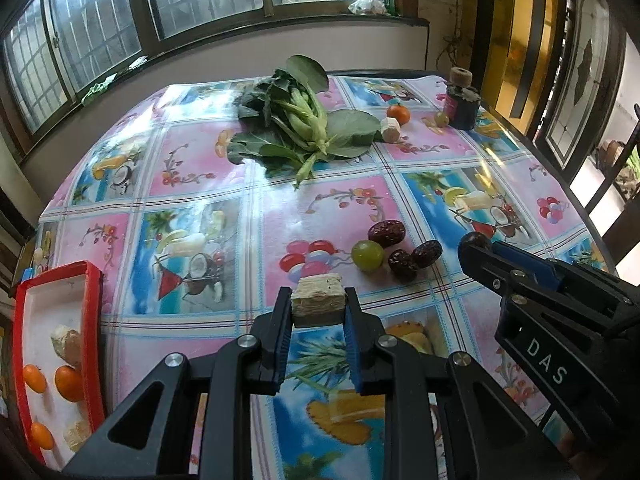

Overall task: Organize fruits
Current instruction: 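Lift the pale cube with the left gripper while right gripper lifts the plum, then carry the cube in the left gripper over the tray while right gripper carries the plum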

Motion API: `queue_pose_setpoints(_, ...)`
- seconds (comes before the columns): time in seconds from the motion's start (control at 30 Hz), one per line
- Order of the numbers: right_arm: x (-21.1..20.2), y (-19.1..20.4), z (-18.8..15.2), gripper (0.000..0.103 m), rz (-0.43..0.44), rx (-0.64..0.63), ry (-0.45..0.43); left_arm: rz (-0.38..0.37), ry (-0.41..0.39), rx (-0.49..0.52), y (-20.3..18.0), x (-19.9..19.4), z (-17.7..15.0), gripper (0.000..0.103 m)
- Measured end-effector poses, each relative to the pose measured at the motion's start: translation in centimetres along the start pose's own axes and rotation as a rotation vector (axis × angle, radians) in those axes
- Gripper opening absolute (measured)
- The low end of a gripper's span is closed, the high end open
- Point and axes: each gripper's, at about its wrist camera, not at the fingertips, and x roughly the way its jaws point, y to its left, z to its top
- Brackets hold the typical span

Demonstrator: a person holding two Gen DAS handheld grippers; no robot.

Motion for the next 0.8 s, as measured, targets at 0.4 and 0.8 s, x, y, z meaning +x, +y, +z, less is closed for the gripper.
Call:
queue_pose_setpoints(0.4,-1.9,5.4,0.3,0.025,0.073,-0.079,-0.034,0.042,-0.033,-0.107,6.1,-4.4,-1.6,0.023)
queue_pose_setpoints(0.8,-2.8,16.1,-1.0,0.025,0.197,-0.234,-0.032,0.161,-0.039,-0.224,14.8,-8.1,-4.6,0.023)
